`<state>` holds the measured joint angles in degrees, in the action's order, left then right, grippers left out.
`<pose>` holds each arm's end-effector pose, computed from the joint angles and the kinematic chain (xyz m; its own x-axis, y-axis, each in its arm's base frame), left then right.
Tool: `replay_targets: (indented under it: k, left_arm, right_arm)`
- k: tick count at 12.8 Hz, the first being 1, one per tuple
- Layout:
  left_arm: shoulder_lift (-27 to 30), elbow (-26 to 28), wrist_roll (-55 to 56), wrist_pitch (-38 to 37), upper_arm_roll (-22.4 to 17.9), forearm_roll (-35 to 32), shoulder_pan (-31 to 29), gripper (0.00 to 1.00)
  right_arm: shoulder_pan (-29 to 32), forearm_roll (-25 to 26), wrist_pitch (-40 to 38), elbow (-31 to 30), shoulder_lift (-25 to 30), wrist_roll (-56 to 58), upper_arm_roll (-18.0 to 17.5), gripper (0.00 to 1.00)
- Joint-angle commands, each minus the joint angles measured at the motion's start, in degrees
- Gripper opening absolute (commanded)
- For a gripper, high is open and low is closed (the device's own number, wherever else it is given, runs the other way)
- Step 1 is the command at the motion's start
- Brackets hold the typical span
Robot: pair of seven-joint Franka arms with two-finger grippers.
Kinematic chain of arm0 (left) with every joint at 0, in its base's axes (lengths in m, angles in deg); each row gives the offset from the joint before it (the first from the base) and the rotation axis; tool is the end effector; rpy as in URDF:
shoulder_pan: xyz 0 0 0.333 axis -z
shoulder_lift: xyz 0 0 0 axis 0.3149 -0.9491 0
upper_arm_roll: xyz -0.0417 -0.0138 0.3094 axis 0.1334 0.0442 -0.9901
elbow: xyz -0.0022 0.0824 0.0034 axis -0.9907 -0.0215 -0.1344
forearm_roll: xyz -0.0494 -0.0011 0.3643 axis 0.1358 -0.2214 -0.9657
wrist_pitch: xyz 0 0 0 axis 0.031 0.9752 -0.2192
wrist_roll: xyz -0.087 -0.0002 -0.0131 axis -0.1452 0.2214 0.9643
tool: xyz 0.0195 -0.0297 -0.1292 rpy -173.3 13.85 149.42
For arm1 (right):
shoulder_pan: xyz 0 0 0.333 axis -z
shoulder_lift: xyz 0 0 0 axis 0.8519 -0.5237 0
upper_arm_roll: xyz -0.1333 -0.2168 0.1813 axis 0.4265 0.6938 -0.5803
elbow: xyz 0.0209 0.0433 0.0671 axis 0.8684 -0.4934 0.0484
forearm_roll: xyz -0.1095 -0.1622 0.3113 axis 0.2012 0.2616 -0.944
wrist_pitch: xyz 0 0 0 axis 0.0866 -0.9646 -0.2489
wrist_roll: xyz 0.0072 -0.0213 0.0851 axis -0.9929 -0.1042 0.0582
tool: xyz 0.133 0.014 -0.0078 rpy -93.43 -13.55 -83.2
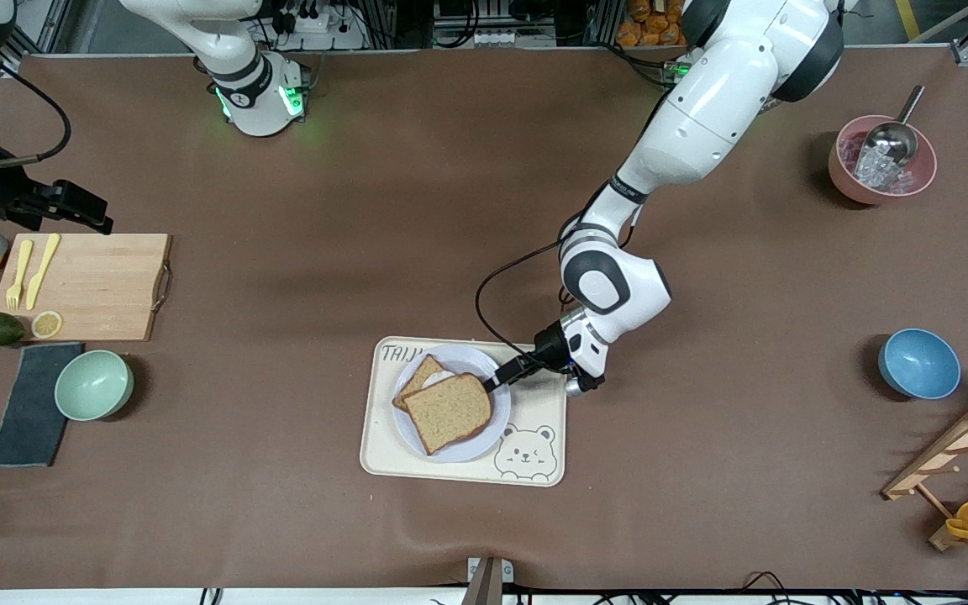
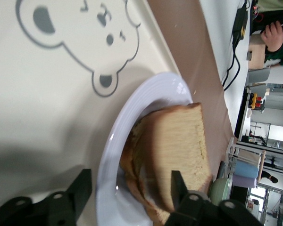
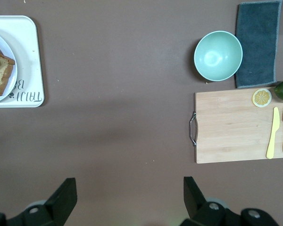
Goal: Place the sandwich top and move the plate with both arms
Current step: 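Open the left gripper and release the plate on the tray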
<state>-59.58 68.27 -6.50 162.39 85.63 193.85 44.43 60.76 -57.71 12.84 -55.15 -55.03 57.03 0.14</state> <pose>0.5950 -0.3891 0.1542 0.8694 0.4912 -0.0531 0.3081 -0.4548 0.8356 0.5219 0.0091 0.5801 0.9943 -0.0701 -0.0804 -0.0703 -0.9975 0.0005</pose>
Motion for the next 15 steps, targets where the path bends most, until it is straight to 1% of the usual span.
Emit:
replay_targets:
  k: [1,2,4,7,9,10,12,15]
  left_arm:
    - [3.77,1.12,-1.01,6.78,-0.19,1.49,0.46,1.0]
    - [4.82,1.65,-1.1,9.43,-0.27,1.4,0.55,1.0]
    - [7.37,3.84,-3.2,10.86,-0.27,-0.08,-0.15,1.0]
    - [11.85,9.28,-3.21,10.77,-0.19,-8.15,-3.65,1.0]
    - [13.96,12.18,-3.21,10.07,-0.01,-13.86,-7.34,1.0]
    - [14.84,13.76,-3.21,8.33,-0.01,-17.63,-9.27,1.0]
    - [17.12,17.02,-3.21,2.28,-0.1,-27.02,-14.71,1.0]
    - [19.32,19.57,-3.03,-7.22,-0.27,-41.36,-22.45,1.0]
  right_arm:
    - [-0.67,1.13,-0.59,0.65,-0.2,-0.67,0.1,1.0]
    - [-0.59,1.13,-0.59,0.65,-0.2,-0.67,0.1,1.0]
    - [-0.59,1.13,-0.68,0.65,-0.2,-0.67,0.1,1.0]
    - [-1.11,1.13,-0.68,0.65,-0.2,-0.67,0.1,1.0]
    - [-1.02,1.13,-0.77,0.65,-0.2,-0.67,0.1,1.0]
    - [-1.02,1.13,-1.12,0.65,-0.2,-0.67,0.1,1.0]
    - [-1.02,1.13,-1.12,0.65,-0.2,-0.67,0.1,1.0]
    - [-1.02,1.13,-1.03,0.65,-0.29,-0.67,0.1,1.0]
